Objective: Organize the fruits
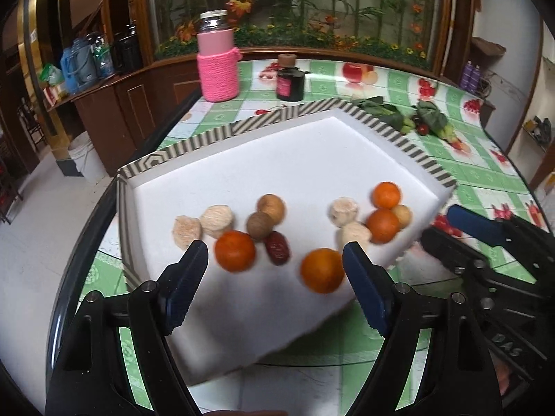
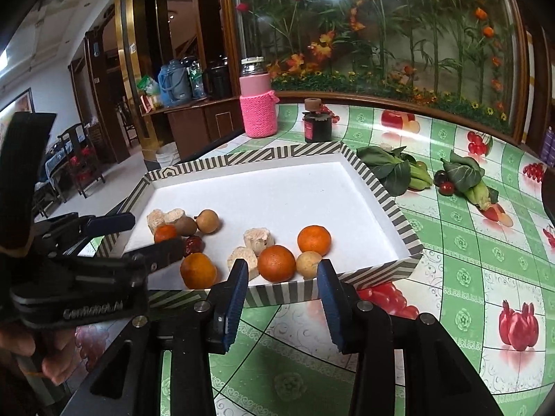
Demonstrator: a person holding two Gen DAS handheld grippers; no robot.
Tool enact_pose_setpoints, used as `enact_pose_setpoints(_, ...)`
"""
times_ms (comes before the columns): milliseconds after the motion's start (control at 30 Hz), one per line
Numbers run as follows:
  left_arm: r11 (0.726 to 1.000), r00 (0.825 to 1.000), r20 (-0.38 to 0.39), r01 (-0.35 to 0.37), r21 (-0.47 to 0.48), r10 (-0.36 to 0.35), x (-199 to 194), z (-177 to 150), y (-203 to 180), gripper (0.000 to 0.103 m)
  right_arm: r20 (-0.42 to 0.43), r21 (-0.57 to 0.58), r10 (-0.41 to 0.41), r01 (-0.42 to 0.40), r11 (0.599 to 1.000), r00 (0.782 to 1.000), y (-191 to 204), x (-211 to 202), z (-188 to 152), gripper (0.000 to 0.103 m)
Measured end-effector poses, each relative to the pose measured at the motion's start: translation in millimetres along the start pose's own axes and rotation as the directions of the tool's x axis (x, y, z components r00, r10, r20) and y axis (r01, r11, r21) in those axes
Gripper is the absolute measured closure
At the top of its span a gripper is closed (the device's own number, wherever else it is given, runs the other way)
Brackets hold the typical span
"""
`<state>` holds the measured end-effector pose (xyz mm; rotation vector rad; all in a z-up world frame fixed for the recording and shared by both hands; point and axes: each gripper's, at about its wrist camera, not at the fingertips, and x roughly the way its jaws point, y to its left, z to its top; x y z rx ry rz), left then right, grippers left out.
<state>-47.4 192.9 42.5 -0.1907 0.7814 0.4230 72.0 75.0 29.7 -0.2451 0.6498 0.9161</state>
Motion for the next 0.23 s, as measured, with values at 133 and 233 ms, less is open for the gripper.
enact_pose_setpoints(133,0.999,0.999,0.007,-0.038,-0.012,0.038,-3.6,-2.0,-3.2,0.022,-0.004,-0.007,-0.017,0.017,1.000,1.000,-0.8,1.5,-1.0,0.063)
enact_pose_setpoints(233,0.999,0.999,0.005,-0.043,-0.007,0.043,-4.4,-4.7,-3.0,0.022,-0.006,-0.007,-0.017,0.017,1.000,1.000,-0.8,2.3,-1.6,0.063)
